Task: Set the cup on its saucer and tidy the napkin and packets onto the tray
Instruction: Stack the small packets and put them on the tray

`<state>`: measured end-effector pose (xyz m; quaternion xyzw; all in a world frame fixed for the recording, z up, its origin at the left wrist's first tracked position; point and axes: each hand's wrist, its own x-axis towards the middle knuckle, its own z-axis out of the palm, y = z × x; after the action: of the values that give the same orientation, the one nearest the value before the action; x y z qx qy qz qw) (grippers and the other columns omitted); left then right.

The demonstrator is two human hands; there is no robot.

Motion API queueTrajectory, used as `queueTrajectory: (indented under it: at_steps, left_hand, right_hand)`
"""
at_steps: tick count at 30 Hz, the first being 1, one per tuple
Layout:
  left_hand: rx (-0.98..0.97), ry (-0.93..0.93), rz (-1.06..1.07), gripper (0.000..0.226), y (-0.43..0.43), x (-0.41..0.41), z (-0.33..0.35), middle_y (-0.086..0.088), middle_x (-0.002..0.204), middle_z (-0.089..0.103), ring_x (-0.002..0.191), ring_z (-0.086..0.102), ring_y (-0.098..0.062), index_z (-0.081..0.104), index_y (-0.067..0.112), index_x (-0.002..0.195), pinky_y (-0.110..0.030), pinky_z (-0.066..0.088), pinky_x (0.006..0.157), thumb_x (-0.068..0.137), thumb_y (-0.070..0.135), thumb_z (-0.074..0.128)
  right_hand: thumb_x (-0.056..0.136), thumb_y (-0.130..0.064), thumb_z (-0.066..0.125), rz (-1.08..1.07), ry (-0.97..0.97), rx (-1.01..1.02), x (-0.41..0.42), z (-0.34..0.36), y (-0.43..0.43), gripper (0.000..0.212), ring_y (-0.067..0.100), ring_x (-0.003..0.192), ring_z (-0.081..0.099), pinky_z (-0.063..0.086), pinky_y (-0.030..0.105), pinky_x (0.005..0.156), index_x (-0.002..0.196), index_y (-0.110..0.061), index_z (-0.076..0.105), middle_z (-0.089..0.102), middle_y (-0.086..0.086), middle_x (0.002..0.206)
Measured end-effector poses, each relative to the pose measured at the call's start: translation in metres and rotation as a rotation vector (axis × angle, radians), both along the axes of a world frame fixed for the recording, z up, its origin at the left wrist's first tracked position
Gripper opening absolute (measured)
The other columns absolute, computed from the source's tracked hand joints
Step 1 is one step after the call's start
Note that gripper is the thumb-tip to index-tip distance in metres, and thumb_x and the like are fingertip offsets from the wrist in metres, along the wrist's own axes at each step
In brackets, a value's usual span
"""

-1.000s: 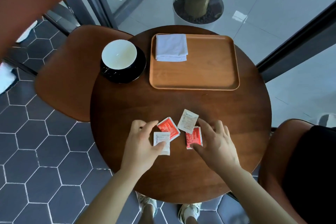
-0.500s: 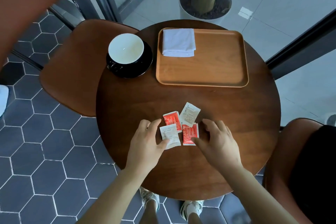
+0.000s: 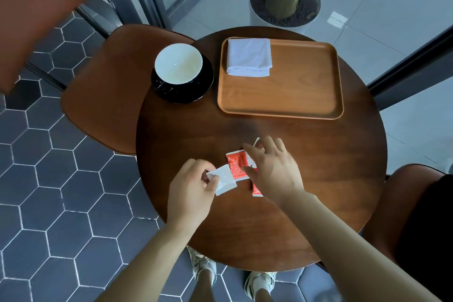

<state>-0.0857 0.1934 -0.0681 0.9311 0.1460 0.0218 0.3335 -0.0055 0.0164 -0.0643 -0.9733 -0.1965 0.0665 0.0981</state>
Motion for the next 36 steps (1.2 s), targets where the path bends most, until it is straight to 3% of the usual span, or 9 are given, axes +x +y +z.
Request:
queueTrajectory:
  at_steps: [2,6,10,14,18,24,28,33,36]
  left_hand:
    - [0.007,-0.081,0.023,0.015,0.007,0.002,0.002,0.000,0.089,0.066,0.070,0.060,-0.009,0.067,0.015,0.087,-0.020,0.050,0.050,0.080,0.011,0.080]
    - [0.047,-0.234,0.005,0.011,0.010,0.011,0.004,0.001,0.085,0.063,0.067,0.059,-0.013,0.067,0.013,0.082,-0.033,0.053,0.052,0.083,0.006,0.076]
    - [0.183,-0.295,-0.149,0.009,0.006,0.004,-0.002,-0.004,0.088,0.065,0.074,0.064,-0.019,0.067,0.009,0.081,-0.029,0.055,0.052,0.082,0.005,0.075]
    - [0.201,-0.285,-0.171,0.011,0.004,-0.003,-0.010,-0.004,0.090,0.066,0.080,0.062,-0.019,0.067,0.009,0.081,-0.029,0.055,0.056,0.080,0.007,0.078]
    - [0.212,-0.241,-0.304,0.013,-0.004,-0.004,-0.015,-0.004,0.091,0.067,0.083,0.060,-0.020,0.067,0.011,0.082,-0.030,0.054,0.061,0.079,0.012,0.080]
    - [0.281,-0.185,-0.387,0.015,-0.005,-0.004,-0.017,-0.003,0.093,0.067,0.085,0.062,-0.020,0.068,0.013,0.084,-0.035,0.055,0.063,0.077,0.017,0.081]
    - [0.336,-0.218,-0.347,0.012,0.004,-0.005,-0.019,-0.004,0.086,0.067,0.076,0.061,-0.020,0.068,0.011,0.082,-0.033,0.053,0.059,0.078,0.014,0.079]
    - [0.407,-0.207,-0.254,0.008,0.023,-0.002,-0.026,-0.007,0.081,0.066,0.070,0.059,-0.023,0.070,0.008,0.084,-0.036,0.053,0.056,0.081,0.011,0.077]
    - [0.388,-0.219,-0.244,0.011,0.025,-0.003,-0.029,-0.005,0.089,0.067,0.075,0.060,-0.022,0.072,0.011,0.092,-0.037,0.053,0.058,0.082,0.014,0.073]
  right_hand:
    - [0.080,-0.039,0.079,0.008,0.007,-0.006,0.000,0.000,0.001,0.046,0.026,0.101,0.057,0.056,0.036,0.072,0.123,-0.026,0.067,0.062,0.005,0.112]
    - [0.078,-0.037,0.081,-0.005,0.035,0.029,0.000,-0.002,0.005,0.040,0.026,0.103,0.057,0.055,0.036,0.074,0.114,-0.025,0.070,0.062,0.005,0.114]
    - [0.077,-0.035,0.081,-0.037,0.070,0.067,0.001,-0.006,0.003,0.044,0.025,0.103,0.055,0.053,0.034,0.075,0.116,-0.022,0.065,0.061,0.004,0.115]
    - [0.076,-0.037,0.081,-0.027,0.043,0.128,-0.002,-0.004,-0.006,0.053,0.024,0.100,0.053,0.053,0.036,0.073,0.124,-0.024,0.063,0.059,0.002,0.112]
    - [0.074,-0.044,0.081,-0.080,0.060,0.160,-0.016,-0.004,-0.031,0.062,0.023,0.102,0.049,0.052,0.040,0.081,0.128,-0.024,0.060,0.055,-0.001,0.122]
    - [0.084,-0.030,0.074,-0.125,-0.001,0.238,-0.023,-0.010,-0.036,0.037,0.025,0.098,0.053,0.055,0.040,0.073,0.119,-0.018,0.067,0.057,0.001,0.116]
    - [0.086,-0.037,0.073,-0.269,0.016,0.115,-0.003,-0.009,-0.032,0.053,0.028,0.104,0.055,0.054,0.040,0.076,0.132,-0.014,0.059,0.059,0.007,0.120]
    - [0.081,-0.027,0.079,-0.313,0.130,0.155,0.013,-0.010,-0.031,0.041,0.027,0.105,0.056,0.041,0.029,0.074,0.118,-0.014,0.067,0.063,0.007,0.112]
    - [0.082,-0.024,0.078,-0.403,0.139,0.236,0.020,-0.010,-0.036,0.027,0.026,0.101,0.057,0.044,0.031,0.075,0.105,-0.013,0.069,0.061,0.007,0.106]
